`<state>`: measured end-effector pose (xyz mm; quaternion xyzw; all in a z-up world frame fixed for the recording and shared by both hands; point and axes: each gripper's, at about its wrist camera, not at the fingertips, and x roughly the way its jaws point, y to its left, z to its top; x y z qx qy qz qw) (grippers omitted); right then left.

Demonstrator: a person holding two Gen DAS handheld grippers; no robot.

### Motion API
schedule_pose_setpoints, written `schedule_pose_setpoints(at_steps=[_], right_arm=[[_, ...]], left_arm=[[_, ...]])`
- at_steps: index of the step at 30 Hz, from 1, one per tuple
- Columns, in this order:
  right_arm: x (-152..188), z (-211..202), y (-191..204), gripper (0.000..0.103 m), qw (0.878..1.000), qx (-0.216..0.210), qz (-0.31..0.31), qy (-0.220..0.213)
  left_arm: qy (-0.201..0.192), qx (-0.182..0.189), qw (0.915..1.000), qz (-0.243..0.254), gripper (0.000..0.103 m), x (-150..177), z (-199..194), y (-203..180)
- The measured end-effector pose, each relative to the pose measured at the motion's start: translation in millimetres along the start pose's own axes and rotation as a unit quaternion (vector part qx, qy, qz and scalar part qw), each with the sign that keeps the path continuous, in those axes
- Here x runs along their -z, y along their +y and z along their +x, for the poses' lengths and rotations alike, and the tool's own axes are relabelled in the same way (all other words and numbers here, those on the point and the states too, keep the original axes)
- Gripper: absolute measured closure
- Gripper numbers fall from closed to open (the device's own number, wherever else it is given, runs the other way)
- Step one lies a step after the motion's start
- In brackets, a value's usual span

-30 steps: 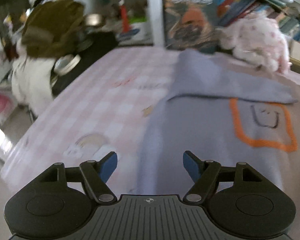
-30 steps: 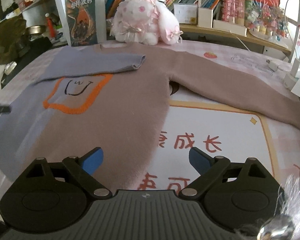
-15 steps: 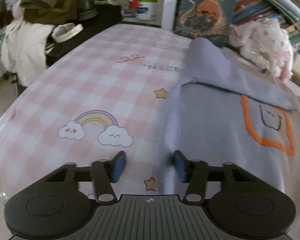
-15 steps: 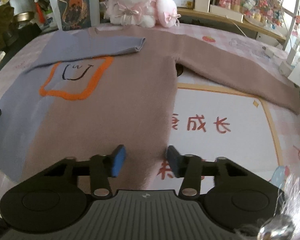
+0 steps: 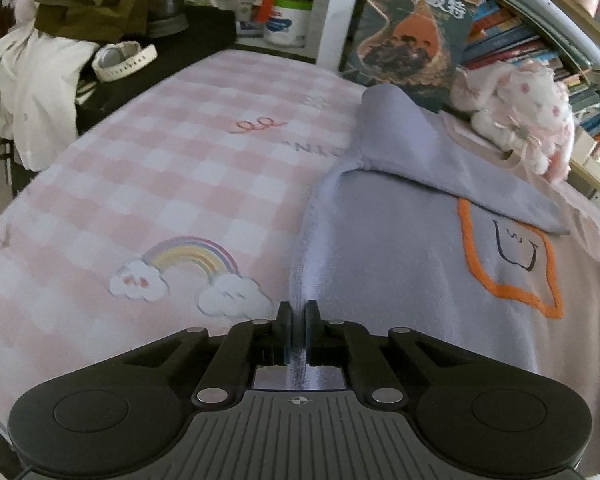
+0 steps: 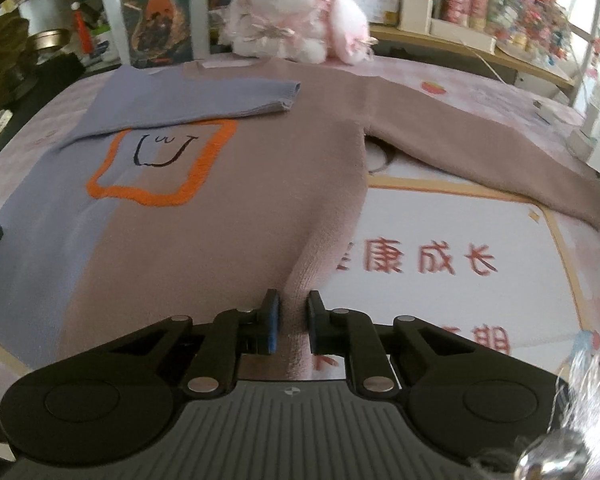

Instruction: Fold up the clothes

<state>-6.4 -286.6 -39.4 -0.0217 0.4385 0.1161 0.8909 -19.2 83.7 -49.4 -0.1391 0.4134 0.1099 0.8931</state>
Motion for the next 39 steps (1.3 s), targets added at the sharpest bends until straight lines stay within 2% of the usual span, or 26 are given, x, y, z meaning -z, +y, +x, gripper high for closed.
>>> schedule_pose_setpoints(at_steps=[7, 13, 17, 19, 20, 22, 24, 25, 26, 27, 29, 30, 31, 36, 39], right_arm=[[-8.7, 12.3, 17.1, 0.09, 1.0, -0.001, -0.004, -0.017], [-5.7, 12.1, 19.5, 0.09, 1.0, 0.011, 0.005, -0.025], [-4.0, 10.4, 19.1, 0.088, 0.999, 0.019, 0.025, -0.023], [-5.8, 9.9, 17.1, 0.08, 0.999, 0.019, 0.047, -0.016], [-7.0, 8.8, 15.4, 0.071, 0.998, 0.019, 0.061, -0.016], [-7.5, 1.9, 15.9, 0.06, 0.996, 0.017, 0.079, -0.024], [-7.0, -6.7, 19.3, 0.054, 0.995, 0.018, 0.088, -0.035], [-6.5, -11.2, 21.3, 0.047, 0.995, 0.019, 0.091, -0.041], [-4.7, -16.5, 25.4, 0.037, 0.994, 0.027, 0.089, -0.048], [-2.8, -21.1, 29.3, 0.032, 0.994, 0.034, 0.088, -0.053], [3.1, -30.5, 37.9, 0.018, 0.993, 0.049, 0.085, -0.064], [6.7, -33.9, 42.2, 0.016, 0.993, 0.055, 0.082, -0.067], [10.1, -36.1, 46.6, 0.014, 0.993, 0.061, 0.081, -0.067], [18.0, -40.8, 64.0, 0.014, 0.992, 0.082, 0.073, -0.068], [22.7, -43.1, 74.2, 0.014, 0.992, 0.089, 0.061, -0.062]], left_arm=[[-0.004, -0.001, 1.0, 0.005, 0.098, -11.8, 8.4, 10.7], [-0.007, 0.01, 0.9999, 0.012, 0.097, -8.2, 5.8, 13.6], [-0.007, 0.026, 0.9996, -0.001, 0.091, -8.3, 3.7, 22.4], [-0.008, 0.027, 0.9996, -0.002, 0.088, -8.0, 1.0, 24.3], [-0.012, 0.023, 0.9997, -0.002, 0.085, -7.9, -2.6, 24.0], [-0.025, 0.014, 0.9996, 0.002, 0.08, -7.7, -12.0, 21.5], [-0.042, 0.006, 0.9991, 0.008, 0.064, -7.4, -23.7, 18.3], [-0.052, 0.004, 0.9986, 0.013, 0.06, -7.0, -30.1, 15.8], [-0.06, 0.002, 0.998, 0.019, 0.05, -6.0, -36.3, 12.5], [-0.067, 0.0, 0.9975, 0.024, 0.041, -4.7, -41.3, 9.5], [-0.073, -0.004, 0.9969, 0.03, 0.032, 0.1, -48.9, 2.5], [-0.075, -0.005, 0.9966, 0.033, 0.025, 2.8, -52.2, -1.2], [-0.076, -0.006, 0.9964, 0.039, 0.023, 6.7, -55.0, -5.4], [-0.064, 0.022, 0.9887, 0.134, 0.021, 18.4, -58.6, -25.4], [-0.067, 0.033, 0.9859, 0.149, 0.017, 20.6, -58.4, -27.8]])
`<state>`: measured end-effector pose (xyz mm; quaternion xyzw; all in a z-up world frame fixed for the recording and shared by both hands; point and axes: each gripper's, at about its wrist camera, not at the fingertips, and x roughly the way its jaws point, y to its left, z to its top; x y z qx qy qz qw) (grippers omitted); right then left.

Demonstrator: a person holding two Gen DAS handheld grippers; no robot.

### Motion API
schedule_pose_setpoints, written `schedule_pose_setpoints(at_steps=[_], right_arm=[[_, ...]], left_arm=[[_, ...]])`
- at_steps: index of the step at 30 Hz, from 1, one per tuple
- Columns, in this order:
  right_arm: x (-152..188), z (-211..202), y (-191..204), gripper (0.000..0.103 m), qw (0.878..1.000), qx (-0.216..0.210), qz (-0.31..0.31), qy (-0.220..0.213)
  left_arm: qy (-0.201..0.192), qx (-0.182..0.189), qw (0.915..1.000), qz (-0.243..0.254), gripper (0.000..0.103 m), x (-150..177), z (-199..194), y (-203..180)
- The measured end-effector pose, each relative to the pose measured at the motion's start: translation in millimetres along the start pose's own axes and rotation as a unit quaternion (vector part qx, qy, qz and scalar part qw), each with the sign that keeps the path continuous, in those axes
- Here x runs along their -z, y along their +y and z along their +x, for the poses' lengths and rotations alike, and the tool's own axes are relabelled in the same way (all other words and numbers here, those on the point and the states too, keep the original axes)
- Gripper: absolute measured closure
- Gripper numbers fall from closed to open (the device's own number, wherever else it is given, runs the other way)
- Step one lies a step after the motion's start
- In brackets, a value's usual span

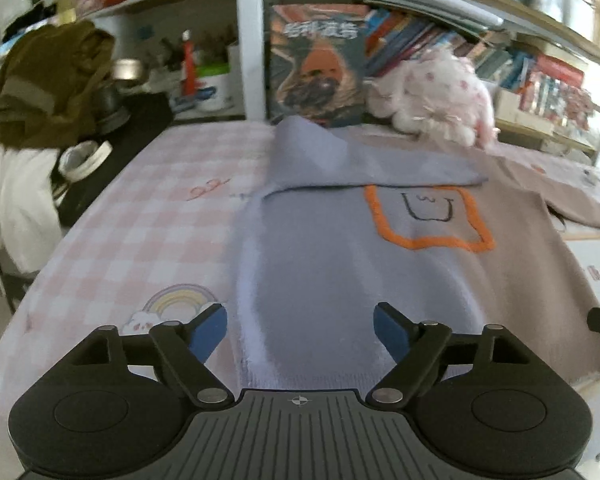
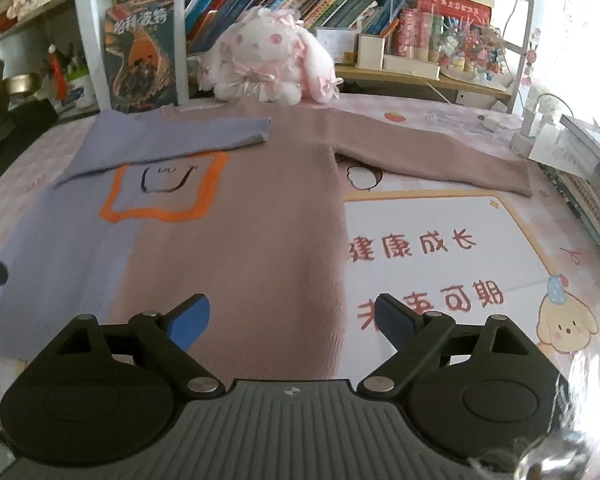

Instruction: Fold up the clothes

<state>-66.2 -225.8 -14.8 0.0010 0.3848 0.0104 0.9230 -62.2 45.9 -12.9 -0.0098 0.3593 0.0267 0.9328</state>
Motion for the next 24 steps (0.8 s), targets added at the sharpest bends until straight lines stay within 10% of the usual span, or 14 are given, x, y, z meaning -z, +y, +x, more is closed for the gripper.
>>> schedule_pose_setpoints(at_steps=[15, 24], right_arm=[[19.2, -27.0, -18.9, 0.011, 0.997, 0.077, 0.006, 0.013], [11.8, -14.4, -47.6, 0.011, 0.998, 0.069, 0.009, 0.011]], left_arm=[[0.016, 0.07, 0.9974, -0.001, 0.016, 5.1, 16.2, -27.0], [0.016, 0.049, 0.9987, -0.005, 0.016, -1.4, 25.6, -51.1]])
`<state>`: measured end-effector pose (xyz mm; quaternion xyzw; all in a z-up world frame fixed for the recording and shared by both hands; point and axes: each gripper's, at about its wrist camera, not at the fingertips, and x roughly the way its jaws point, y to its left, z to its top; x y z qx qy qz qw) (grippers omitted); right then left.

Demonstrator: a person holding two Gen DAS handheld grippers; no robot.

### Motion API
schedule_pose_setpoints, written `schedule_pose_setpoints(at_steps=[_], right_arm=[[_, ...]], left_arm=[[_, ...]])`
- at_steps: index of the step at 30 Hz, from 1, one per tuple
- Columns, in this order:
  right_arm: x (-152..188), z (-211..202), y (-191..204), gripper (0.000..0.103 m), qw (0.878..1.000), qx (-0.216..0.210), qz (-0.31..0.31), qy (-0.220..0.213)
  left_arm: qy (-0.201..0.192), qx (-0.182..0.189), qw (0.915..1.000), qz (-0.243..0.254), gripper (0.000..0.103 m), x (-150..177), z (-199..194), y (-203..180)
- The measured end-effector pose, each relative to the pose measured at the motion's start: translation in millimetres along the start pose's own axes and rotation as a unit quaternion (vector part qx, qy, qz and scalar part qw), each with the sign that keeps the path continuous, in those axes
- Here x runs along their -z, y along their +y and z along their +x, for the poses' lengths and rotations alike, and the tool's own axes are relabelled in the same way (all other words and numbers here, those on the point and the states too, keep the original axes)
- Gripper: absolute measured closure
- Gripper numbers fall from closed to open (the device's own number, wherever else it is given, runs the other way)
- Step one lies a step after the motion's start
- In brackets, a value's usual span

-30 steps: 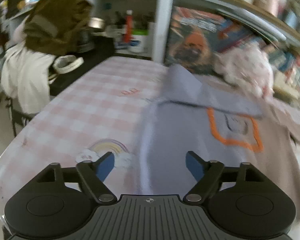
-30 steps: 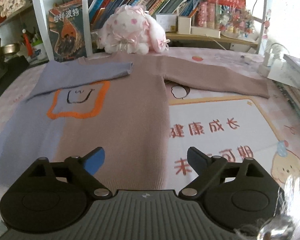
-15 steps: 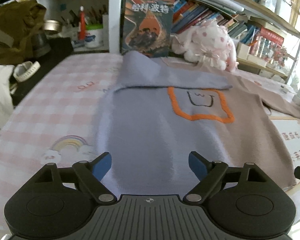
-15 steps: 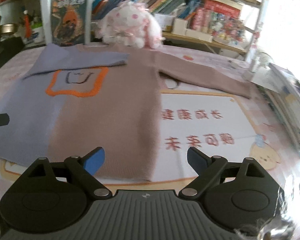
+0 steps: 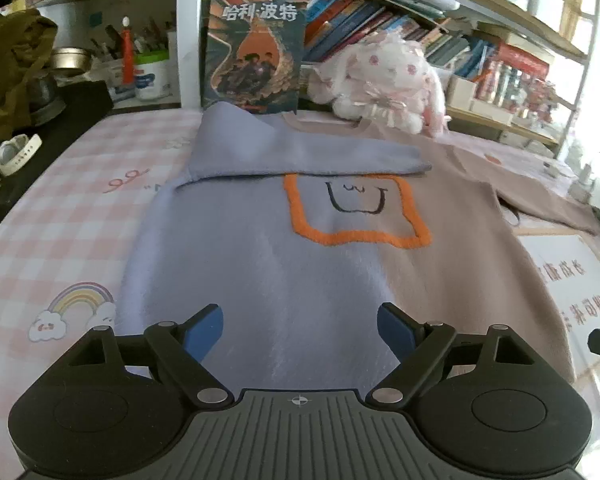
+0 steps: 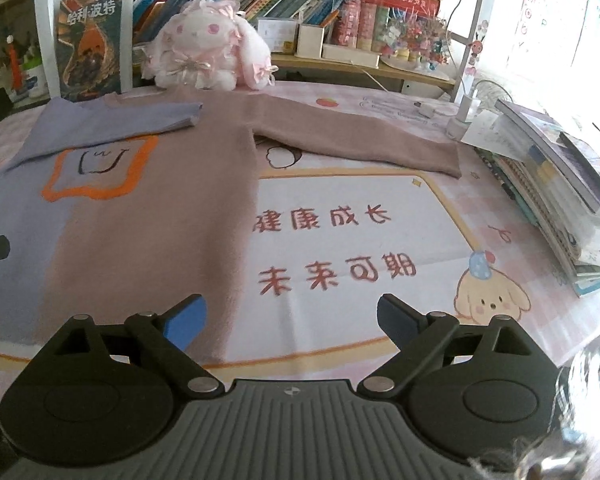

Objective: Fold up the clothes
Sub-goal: 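Move the right tool to the beige sleeve cuff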

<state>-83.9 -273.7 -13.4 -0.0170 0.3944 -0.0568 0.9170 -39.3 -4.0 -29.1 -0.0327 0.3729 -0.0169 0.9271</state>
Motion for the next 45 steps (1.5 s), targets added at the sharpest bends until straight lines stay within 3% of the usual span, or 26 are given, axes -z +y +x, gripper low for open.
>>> schedule_pose_setpoints(at_steps=[7, 15, 20, 27, 36, 45], right_arm=[[-23.4, 36.6, -42.8, 0.011, 1.0, -0.028, -0.002, -0.003], [-62.2, 93.9, -122.7, 0.009, 0.997, -0.065, 0.05, 0.014], [-81.3, 123.9, -160.0, 0.009, 0.994, -0.085, 0.057, 0.025], [-108.8, 158.5, -194.2, 0.009, 0.992, -0.105, 0.057, 0.033], [-129.6, 185.0, -214.5, 0.009, 0.986, -0.128, 0.091, 0.048], [-136.9, 198.8, -225.2, 0.009, 0.983, -0.14, 0.103, 0.057]], left_arm=[[0.009, -0.046, 0.9987, -0.019, 0.016, -9.5, 18.7, -41.6], [0.023, -0.066, 0.9965, 0.045, 0.016, -17.9, 31.0, -129.3], [0.032, -0.088, 0.9946, 0.044, 0.016, -15.1, 30.2, -159.1], [0.035, -0.109, 0.9934, -0.01, 0.016, -8.5, 21.4, -165.3], [0.029, -0.109, 0.9904, -0.08, 0.016, -2.0, 15.6, -162.5], [-0.004, -0.145, 0.9855, -0.088, 0.016, 2.2, 11.7, -171.7]])
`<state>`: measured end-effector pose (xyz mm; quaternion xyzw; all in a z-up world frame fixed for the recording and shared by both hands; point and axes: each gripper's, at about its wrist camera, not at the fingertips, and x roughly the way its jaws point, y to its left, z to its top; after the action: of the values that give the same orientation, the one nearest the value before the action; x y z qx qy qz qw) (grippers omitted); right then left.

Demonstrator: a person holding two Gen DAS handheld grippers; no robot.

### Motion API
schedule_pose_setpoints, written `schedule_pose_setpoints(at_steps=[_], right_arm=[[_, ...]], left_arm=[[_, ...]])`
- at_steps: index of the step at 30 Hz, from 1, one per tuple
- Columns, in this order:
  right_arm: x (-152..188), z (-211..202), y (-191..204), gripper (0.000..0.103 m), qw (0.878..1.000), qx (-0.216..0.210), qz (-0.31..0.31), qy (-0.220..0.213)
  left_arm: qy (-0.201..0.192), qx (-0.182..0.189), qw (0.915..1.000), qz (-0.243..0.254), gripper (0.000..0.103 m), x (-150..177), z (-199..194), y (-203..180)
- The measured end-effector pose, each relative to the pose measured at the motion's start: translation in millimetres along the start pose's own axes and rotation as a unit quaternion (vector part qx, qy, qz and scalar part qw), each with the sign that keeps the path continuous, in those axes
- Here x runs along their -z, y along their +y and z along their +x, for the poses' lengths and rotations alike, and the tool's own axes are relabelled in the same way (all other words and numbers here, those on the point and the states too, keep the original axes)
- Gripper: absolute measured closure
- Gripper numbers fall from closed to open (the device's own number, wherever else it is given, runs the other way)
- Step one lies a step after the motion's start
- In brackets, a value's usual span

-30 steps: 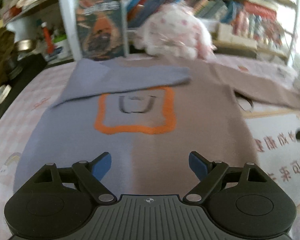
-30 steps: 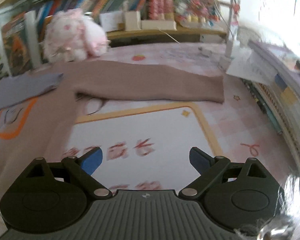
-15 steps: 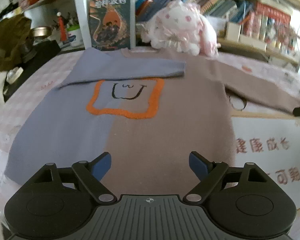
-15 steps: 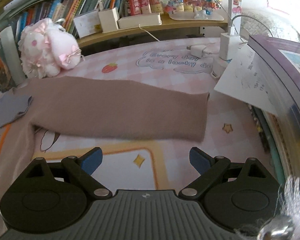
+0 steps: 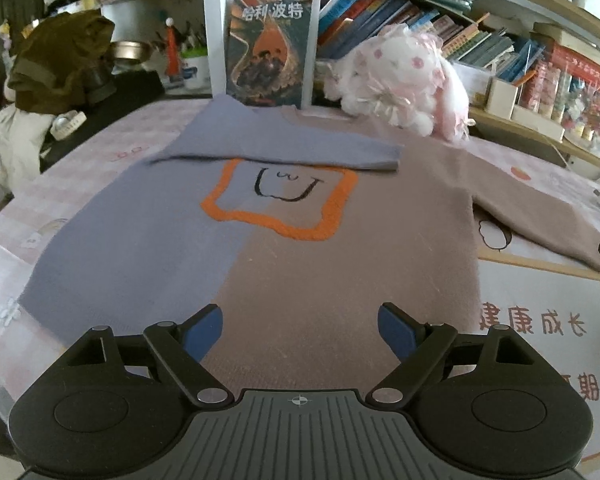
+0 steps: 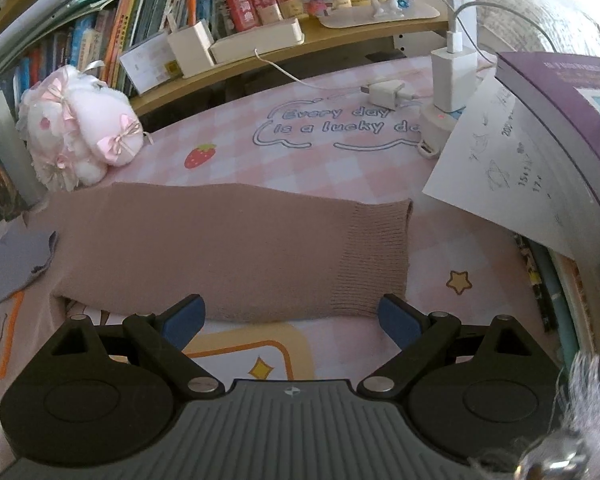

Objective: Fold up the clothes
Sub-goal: 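Move the right tool to the beige sleeve cuff, then grasp the beige sleeve cuff with the right tool and lift it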

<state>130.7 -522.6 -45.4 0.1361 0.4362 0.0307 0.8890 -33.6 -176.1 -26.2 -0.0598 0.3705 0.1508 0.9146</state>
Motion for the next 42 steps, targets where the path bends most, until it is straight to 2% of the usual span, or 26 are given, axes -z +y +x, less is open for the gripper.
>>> schedule_pose_setpoints(at_steps=[7, 15, 19, 21, 23, 25, 26, 28, 33, 36, 39, 41, 42], right_arm=[[-5.4, 2.2, -3.1, 0.012, 1.0, 0.004, 0.006, -0.011], [-1.3, -4.9, -7.6, 0.012, 0.998, 0.045, 0.025, -0.018], [1.0, 0.2, -16.6, 0.013, 0.998, 0.035, 0.042, -0.01], [2.1, -1.3, -19.3, 0.017, 0.998, 0.023, 0.049, -0.02], [2.3, -1.5, -21.1, 0.035, 0.998, 0.008, 0.055, -0.031], [1.7, 0.2, -22.3, 0.049, 0.997, -0.016, 0.062, -0.037], [1.3, 1.2, -23.2, 0.052, 0.996, -0.028, 0.071, -0.039], [1.2, 3.4, -26.0, 0.055, 0.993, -0.049, 0.094, -0.043], [1.3, 7.4, -26.9, 0.054, 0.989, -0.074, 0.121, -0.05], [-1.2, 13.2, -25.7, 0.048, 0.983, -0.123, 0.131, -0.028], [-1.0, 17.1, -20.5, 0.047, 0.977, -0.16, 0.142, 0.0], [0.0, 16.6, -17.6, 0.049, 0.976, -0.161, 0.145, -0.001], [-0.4, 14.7, -18.7, 0.05, 0.979, -0.142, 0.146, -0.013]], left_arm=[[0.01, -0.005, 0.9999, 0.008, 0.016, 0.7, -0.5, -5.2], [0.017, -0.015, 0.9997, -0.011, 0.016, -0.6, 0.5, -0.5], [0.016, -0.016, 0.9997, -0.007, 0.016, 0.4, -2.8, 0.0], [0.018, -0.017, 0.9997, -0.006, 0.016, 1.7, -4.1, 0.0], [0.02, -0.019, 0.9996, -0.007, 0.016, 2.7, -3.9, 1.1], [0.023, -0.021, 0.9995, -0.008, 0.016, 3.2, -3.4, 1.8], [0.024, -0.022, 0.9994, -0.009, 0.016, 3.5, -3.2, 2.2], [0.025, -0.022, 0.9994, -0.01, 0.016, 3.8, -3.3, 2.9], [0.026, -0.021, 0.9994, -0.01, 0.016, 4.3, -3.6, 3.3], [0.028, -0.02, 0.9994, -0.007, 0.016, 4.3, -3.0, 2.4], [0.028, -0.017, 0.9994, -0.004, 0.016, 4.5, -2.6, 0.8], [0.027, -0.017, 0.9995, -0.003, 0.016, 4.8, -3.1, 0.4], [0.026, -0.017, 0.9995, -0.002, 0.016, 5.1, -3.6, 0.4]])
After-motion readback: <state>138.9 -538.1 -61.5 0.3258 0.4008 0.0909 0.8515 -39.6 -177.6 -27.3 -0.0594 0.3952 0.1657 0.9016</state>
